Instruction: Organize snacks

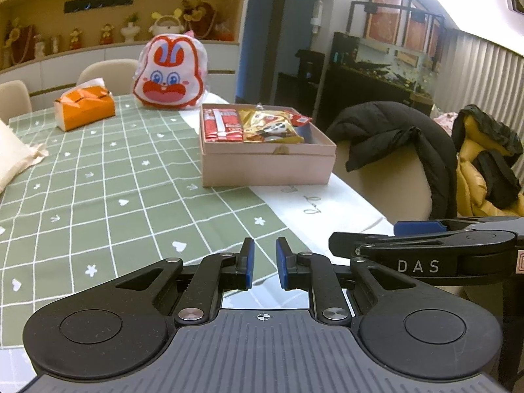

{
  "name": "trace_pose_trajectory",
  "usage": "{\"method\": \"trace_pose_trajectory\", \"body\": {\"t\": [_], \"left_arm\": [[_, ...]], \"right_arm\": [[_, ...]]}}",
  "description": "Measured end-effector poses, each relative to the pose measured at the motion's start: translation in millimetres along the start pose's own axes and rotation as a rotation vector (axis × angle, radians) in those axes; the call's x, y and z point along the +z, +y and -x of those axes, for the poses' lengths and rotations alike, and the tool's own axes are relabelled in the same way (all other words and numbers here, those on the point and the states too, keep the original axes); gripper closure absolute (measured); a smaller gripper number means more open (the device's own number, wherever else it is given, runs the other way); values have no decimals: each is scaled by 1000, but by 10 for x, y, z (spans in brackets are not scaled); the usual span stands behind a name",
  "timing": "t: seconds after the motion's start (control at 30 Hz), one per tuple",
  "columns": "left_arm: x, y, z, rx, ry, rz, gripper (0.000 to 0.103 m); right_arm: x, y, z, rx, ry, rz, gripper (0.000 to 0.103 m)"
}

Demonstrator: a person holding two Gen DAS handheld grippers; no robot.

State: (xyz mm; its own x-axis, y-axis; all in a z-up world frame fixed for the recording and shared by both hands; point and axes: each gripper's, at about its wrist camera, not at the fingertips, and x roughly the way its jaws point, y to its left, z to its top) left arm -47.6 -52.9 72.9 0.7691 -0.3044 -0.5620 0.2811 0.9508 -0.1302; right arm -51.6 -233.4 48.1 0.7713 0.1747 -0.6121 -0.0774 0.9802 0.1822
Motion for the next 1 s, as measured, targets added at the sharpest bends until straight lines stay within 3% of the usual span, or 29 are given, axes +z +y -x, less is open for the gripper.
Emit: {"method": "trace_pose_trajectory", "body": {"t": [1.0], "left_arm": [[16, 24, 19, -5, -10, 17, 85]], "right_arm": [[8, 1, 31, -12, -12, 5, 16]]}}
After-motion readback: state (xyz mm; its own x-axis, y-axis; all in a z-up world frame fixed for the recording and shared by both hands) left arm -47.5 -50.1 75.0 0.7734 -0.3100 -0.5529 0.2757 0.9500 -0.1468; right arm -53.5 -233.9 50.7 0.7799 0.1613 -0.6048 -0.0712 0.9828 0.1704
